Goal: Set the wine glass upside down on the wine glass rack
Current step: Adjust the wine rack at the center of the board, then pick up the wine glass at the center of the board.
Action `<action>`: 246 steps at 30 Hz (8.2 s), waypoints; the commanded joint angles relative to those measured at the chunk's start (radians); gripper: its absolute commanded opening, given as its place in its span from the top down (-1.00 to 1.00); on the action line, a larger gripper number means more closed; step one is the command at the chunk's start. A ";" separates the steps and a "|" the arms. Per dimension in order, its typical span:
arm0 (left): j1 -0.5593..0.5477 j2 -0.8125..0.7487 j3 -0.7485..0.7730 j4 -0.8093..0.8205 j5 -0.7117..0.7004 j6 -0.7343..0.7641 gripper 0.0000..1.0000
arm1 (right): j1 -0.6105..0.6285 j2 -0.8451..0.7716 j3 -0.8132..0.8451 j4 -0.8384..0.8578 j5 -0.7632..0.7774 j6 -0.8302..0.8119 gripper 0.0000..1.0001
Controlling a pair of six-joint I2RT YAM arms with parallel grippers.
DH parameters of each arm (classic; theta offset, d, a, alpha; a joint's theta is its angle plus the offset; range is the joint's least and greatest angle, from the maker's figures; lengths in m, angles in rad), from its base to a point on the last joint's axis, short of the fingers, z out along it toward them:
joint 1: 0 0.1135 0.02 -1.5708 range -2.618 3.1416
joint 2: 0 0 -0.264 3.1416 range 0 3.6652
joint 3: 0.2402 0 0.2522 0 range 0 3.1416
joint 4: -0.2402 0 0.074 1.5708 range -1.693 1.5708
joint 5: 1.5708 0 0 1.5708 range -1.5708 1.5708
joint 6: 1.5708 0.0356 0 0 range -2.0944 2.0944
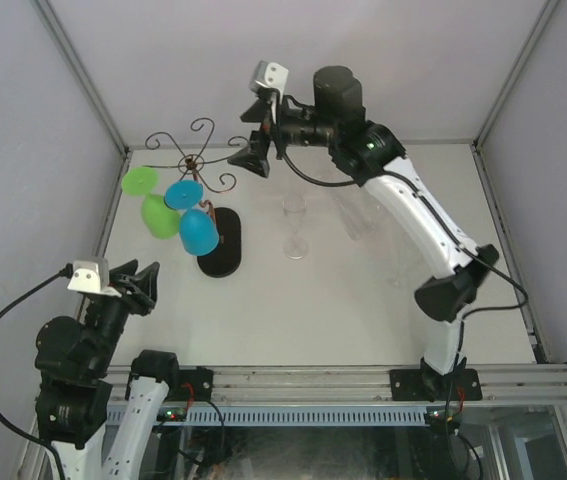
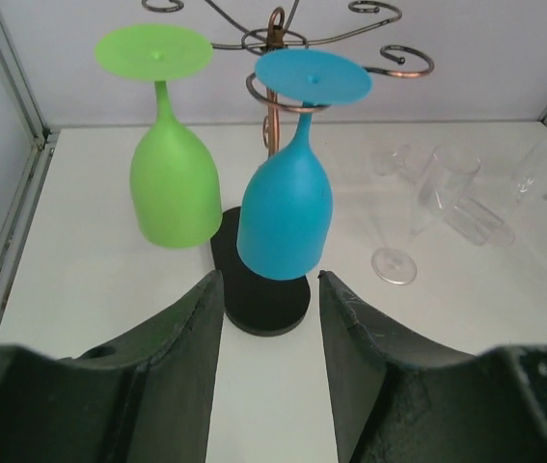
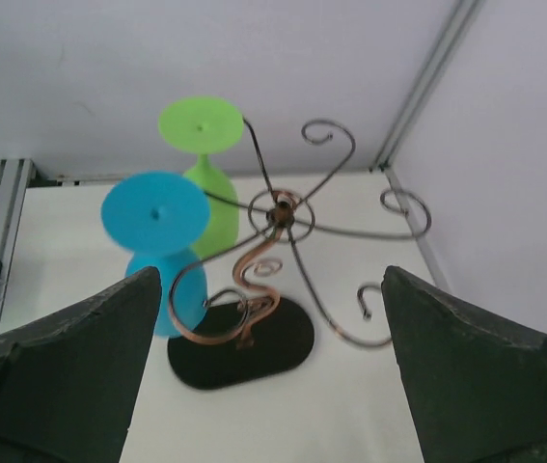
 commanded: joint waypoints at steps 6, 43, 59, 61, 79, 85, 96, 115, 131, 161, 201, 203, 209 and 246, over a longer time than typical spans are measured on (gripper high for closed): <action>-0.001 -0.084 -0.049 -0.038 0.027 -0.026 0.04 | 0.013 0.267 0.328 0.097 -0.154 0.018 -0.89; -0.023 -0.158 -0.165 0.074 0.073 -0.060 0.07 | 0.106 0.516 0.403 0.330 -0.005 0.141 -0.58; -0.035 -0.170 -0.167 0.073 0.059 -0.064 0.10 | 0.106 0.528 0.401 0.324 0.014 0.138 0.02; -0.035 -0.172 -0.167 0.074 0.057 -0.065 0.10 | 0.107 0.524 0.395 0.322 0.024 0.131 0.18; -0.039 -0.176 -0.168 0.074 0.050 -0.066 0.11 | 0.123 0.480 0.355 0.267 0.069 0.066 0.71; -0.040 -0.175 -0.168 0.074 0.049 -0.067 0.12 | 0.131 0.440 0.330 0.245 0.123 0.040 0.93; -0.040 -0.175 -0.169 0.074 0.050 -0.067 0.14 | 0.162 0.389 0.271 0.193 0.252 -0.014 1.00; -0.041 -0.173 -0.170 0.074 0.050 -0.067 0.15 | 0.210 0.292 0.140 0.174 0.555 -0.024 1.00; -0.042 -0.174 -0.170 0.074 0.047 -0.067 0.16 | 0.262 0.227 0.059 0.167 0.792 -0.023 1.00; -0.045 -0.174 -0.170 0.074 0.042 -0.068 0.17 | 0.279 0.193 0.036 0.160 0.761 0.035 0.90; -0.046 -0.122 -0.137 0.043 0.006 -0.077 0.07 | 0.201 -0.151 -0.175 0.269 0.643 0.114 -0.43; -0.046 -0.105 -0.127 0.036 0.002 -0.081 0.03 | 0.203 -0.258 -0.318 0.311 0.677 0.115 -0.47; -0.045 -0.093 -0.115 0.037 -0.033 -0.113 -0.04 | 0.199 -0.558 -0.704 0.328 0.785 0.180 -0.86; -0.044 -0.081 -0.245 0.155 -0.021 -0.168 -0.29 | 0.102 -0.379 -1.471 1.150 0.771 0.341 -0.93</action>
